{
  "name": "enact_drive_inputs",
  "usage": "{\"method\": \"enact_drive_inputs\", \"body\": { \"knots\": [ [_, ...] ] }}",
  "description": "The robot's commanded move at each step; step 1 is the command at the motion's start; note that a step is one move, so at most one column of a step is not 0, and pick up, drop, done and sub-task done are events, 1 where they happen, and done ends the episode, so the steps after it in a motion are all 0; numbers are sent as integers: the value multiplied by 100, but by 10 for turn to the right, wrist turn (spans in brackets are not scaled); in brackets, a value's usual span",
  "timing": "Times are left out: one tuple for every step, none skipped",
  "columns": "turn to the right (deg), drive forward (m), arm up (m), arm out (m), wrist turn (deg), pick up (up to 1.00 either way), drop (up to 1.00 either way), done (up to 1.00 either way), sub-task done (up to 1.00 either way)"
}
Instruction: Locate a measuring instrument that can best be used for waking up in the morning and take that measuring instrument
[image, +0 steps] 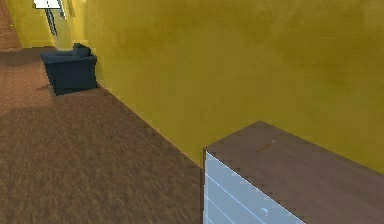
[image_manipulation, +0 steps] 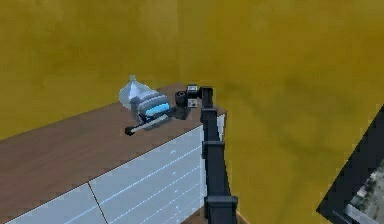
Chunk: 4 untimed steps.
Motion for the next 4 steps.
{"method": "enact_drive_inputs", "body": {
  "knots": [
    [0,0,-10,0,0,0,0,0,0],
    [0,0,10,0,0,0,0,0,0],
    [0,0,18,0,0,0,0,0,0],
    [0,0,0,0,-450,0,0,0,0]
  ]
}}
